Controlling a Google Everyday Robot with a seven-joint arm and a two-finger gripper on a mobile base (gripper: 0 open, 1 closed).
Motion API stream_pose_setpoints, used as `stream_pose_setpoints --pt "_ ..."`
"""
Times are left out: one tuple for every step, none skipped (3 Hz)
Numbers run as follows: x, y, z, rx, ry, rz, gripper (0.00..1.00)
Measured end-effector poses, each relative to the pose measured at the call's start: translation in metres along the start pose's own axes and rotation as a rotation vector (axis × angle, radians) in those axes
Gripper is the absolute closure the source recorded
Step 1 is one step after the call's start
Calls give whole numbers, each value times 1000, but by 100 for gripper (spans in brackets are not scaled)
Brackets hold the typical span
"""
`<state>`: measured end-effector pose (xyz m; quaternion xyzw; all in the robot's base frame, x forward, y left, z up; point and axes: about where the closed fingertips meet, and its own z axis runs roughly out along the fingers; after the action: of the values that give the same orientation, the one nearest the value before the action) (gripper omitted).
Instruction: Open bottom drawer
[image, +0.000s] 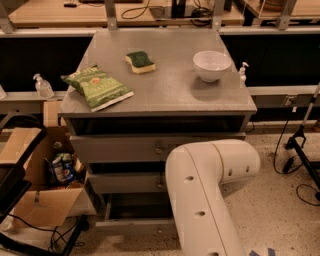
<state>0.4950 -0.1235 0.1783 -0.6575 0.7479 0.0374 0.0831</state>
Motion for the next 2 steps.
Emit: stream_pose_setpoints --pt "7 35 -2 -48 23 24 73" --pt "6 34 -5 -48 23 24 95"
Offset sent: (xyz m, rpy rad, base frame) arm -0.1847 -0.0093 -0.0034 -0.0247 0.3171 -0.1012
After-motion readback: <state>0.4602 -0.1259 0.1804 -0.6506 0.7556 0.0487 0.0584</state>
